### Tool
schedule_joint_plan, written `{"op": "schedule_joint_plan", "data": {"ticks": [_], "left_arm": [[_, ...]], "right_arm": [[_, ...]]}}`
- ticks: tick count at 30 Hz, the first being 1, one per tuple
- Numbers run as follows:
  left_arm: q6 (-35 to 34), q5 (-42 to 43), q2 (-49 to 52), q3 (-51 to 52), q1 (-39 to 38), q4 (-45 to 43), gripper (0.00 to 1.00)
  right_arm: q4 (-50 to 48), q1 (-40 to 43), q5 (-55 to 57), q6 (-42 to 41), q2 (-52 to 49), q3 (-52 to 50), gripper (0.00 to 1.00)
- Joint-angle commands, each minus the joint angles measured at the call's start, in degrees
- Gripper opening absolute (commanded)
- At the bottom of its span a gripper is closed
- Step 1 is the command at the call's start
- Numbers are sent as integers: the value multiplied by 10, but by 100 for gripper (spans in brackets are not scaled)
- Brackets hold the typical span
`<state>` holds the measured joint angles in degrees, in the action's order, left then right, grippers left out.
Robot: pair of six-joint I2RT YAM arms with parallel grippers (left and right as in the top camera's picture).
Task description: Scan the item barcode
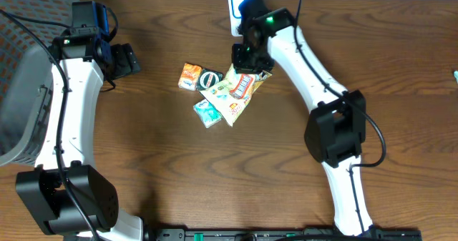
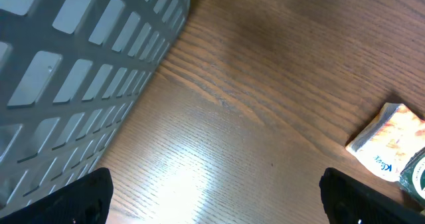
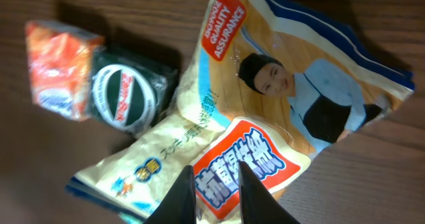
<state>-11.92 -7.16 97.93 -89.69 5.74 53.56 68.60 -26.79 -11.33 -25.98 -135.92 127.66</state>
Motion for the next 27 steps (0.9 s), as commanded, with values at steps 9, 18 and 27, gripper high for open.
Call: {"op": "schedule_joint_plan", "data": {"ticks": [9,18,27], "left_arm": [[5,1,6,3,1,1,98],[5,1,6,3,1,1,98],[5,1,6,3,1,1,97]], "right_arm": [[-1,-75,162,-113,6,-84,19],[32,-63,259,-113,6,-115,14],[110,-13,318,-79,6,-60,23]]}}
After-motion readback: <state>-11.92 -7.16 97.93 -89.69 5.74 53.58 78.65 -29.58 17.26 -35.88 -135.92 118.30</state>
